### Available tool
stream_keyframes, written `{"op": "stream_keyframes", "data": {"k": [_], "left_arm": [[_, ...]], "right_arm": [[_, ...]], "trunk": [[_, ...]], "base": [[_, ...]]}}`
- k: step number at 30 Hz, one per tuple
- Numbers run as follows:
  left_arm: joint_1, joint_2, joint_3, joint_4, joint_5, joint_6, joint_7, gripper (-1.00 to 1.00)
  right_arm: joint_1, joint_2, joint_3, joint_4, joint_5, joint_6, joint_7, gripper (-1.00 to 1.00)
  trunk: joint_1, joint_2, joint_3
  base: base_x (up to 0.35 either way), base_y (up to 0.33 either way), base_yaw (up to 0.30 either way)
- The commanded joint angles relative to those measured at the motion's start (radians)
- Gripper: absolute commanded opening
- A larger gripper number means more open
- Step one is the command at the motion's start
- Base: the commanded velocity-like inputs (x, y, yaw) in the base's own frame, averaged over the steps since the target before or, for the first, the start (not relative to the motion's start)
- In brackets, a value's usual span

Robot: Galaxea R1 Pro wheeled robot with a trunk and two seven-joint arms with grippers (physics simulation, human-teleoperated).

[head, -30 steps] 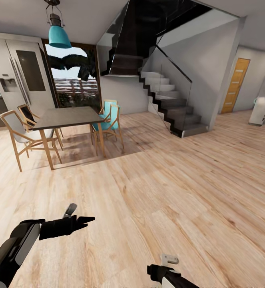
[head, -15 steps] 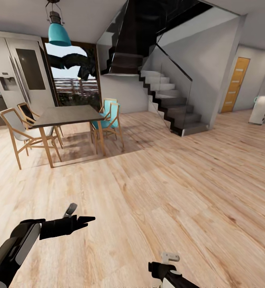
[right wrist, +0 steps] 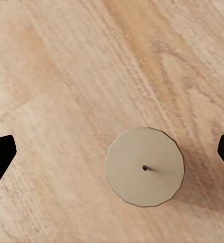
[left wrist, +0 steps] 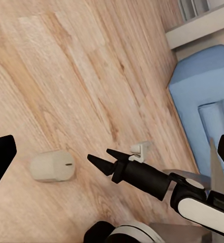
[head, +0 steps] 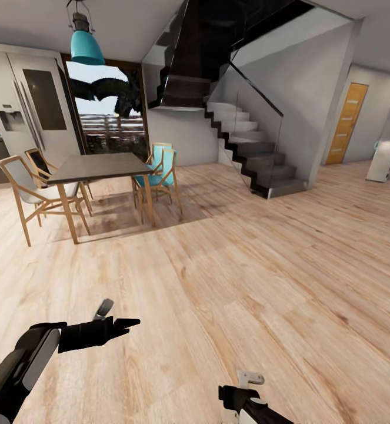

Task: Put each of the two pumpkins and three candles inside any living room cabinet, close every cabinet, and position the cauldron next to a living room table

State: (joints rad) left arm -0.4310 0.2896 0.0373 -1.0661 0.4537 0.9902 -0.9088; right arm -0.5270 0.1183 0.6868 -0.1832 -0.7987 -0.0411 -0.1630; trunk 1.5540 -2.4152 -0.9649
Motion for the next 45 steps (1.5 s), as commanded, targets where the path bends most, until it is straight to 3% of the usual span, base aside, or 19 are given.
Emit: {"op": "stream_keyframes", "data": {"k": [1, 12, 45], "left_arm": [[-0.001, 0.0, 0.001, 0.0, -0.001, 0.004, -0.004, 1.0], [-0.001, 0.0, 0.0, 0.0, -0.001, 0.004, -0.004, 1.0], [-0.001, -0.003, -0.004, 0.0, 0.0, 0.004, -0.005, 1.0]], "right_arm": [[-0.001, 0.0, 0.009, -0.002, -0.01, -0.005, -0.004, 1.0], [-0.001, 0.004, 0.007, -0.004, -0.016, -0.001, -0.006, 1.0], [-0.001, 0.006, -0.003, -0.007, -0.033, 0.006, -0.009, 1.0]], "trunk": [[0.004, -0.008, -0.004], [0.046, -0.085, -0.039], [0.061, -0.092, -0.166]], "base": [[0.0, 0.0, 0.0], [0.0, 0.0, 0.0], [0.0, 0.0, 0.0]]}}
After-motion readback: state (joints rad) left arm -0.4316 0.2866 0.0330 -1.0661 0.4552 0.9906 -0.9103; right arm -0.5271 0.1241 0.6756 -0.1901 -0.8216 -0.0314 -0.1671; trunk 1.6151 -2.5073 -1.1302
